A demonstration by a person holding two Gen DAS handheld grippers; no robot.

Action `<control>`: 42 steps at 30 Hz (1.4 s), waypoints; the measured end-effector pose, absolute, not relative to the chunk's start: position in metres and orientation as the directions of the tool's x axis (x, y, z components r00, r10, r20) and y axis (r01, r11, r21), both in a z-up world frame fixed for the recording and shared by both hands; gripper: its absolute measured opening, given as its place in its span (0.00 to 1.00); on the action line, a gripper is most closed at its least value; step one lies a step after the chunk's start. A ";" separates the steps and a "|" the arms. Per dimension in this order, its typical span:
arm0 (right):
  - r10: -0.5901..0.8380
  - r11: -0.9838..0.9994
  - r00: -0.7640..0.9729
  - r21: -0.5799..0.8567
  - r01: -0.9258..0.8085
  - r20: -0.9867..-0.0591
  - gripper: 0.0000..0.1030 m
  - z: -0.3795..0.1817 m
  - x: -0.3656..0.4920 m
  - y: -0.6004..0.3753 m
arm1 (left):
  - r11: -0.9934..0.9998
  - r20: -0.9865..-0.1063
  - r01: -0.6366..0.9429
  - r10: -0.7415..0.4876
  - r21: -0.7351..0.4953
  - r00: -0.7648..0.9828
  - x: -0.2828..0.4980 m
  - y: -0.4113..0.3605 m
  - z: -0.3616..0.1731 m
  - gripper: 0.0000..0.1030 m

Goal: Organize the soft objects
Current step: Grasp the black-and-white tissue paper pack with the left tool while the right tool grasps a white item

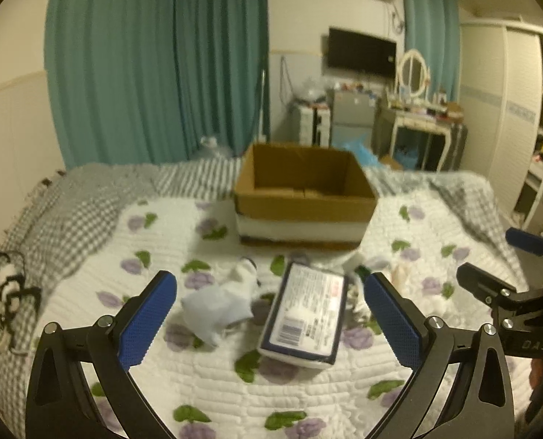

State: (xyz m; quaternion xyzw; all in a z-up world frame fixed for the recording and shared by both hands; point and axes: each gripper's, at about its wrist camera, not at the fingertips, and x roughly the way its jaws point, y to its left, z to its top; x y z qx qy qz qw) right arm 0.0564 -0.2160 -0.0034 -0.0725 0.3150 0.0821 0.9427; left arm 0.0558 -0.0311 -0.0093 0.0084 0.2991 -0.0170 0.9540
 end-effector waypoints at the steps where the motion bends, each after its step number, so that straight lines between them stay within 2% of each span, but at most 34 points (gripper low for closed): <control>1: 0.111 0.974 0.779 -0.087 -0.208 -0.617 1.00 -0.010 0.061 -0.216 | 0.999 -0.590 0.049 -0.031 0.015 0.807 0.060 -0.036 -0.019 1.00; 11: 0.026 0.957 0.620 -0.159 -0.241 -0.784 1.00 -0.098 0.103 -0.228 | 0.991 -0.762 0.128 -0.053 0.039 0.646 0.091 -0.070 -0.100 1.00; 13: 0.034 0.962 0.576 -0.130 -0.241 -0.817 0.94 -0.111 0.111 -0.233 | 0.989 -0.771 0.136 -0.047 0.052 0.635 0.095 -0.073 -0.108 1.00; 17: 0.052 0.972 0.531 -0.078 -0.220 -0.846 0.90 -0.124 0.125 -0.242 | 0.991 -0.782 0.103 0.004 0.088 0.624 0.107 -0.072 -0.122 1.00; 21: 0.040 0.980 0.468 -0.058 -0.193 -0.883 0.74 -0.142 0.140 -0.246 | 0.992 -0.781 0.098 0.002 0.080 0.624 0.117 -0.066 -0.128 0.99; 22: 0.029 0.981 0.454 -0.061 -0.183 -0.891 0.66 -0.145 0.143 -0.246 | 0.993 -0.779 0.098 -0.006 0.071 0.627 0.118 -0.064 -0.129 0.98; 23: 0.015 0.984 0.444 -0.066 -0.167 -0.896 0.60 -0.148 0.146 -0.247 | 0.993 -0.778 0.100 -0.016 0.061 0.628 0.118 -0.062 -0.129 0.91; 25: -0.019 0.988 0.448 -0.085 -0.127 -0.894 0.40 -0.149 0.149 -0.252 | 0.992 -0.775 0.117 -0.042 0.041 0.630 0.117 -0.060 -0.130 0.89; 27: -0.030 0.991 0.452 -0.087 -0.106 -0.892 0.32 -0.148 0.148 -0.256 | 0.990 -0.769 0.134 -0.055 0.040 0.637 0.117 -0.058 -0.129 0.81; 32: -0.034 0.992 0.472 -0.088 -0.093 -0.881 0.24 -0.145 0.142 -0.259 | 0.985 -0.763 0.168 -0.090 0.025 0.640 0.110 -0.053 -0.124 0.63; 36: 0.003 0.994 0.509 -0.055 -0.099 -0.860 0.20 -0.134 0.134 -0.260 | 0.983 -0.762 0.184 -0.117 0.003 0.637 0.099 -0.048 -0.114 0.55; 42: 0.040 0.985 0.592 -0.067 -0.158 -0.805 0.20 -0.098 0.111 -0.243 | 0.985 -0.735 0.174 -0.129 -0.015 0.666 0.080 -0.043 -0.087 0.47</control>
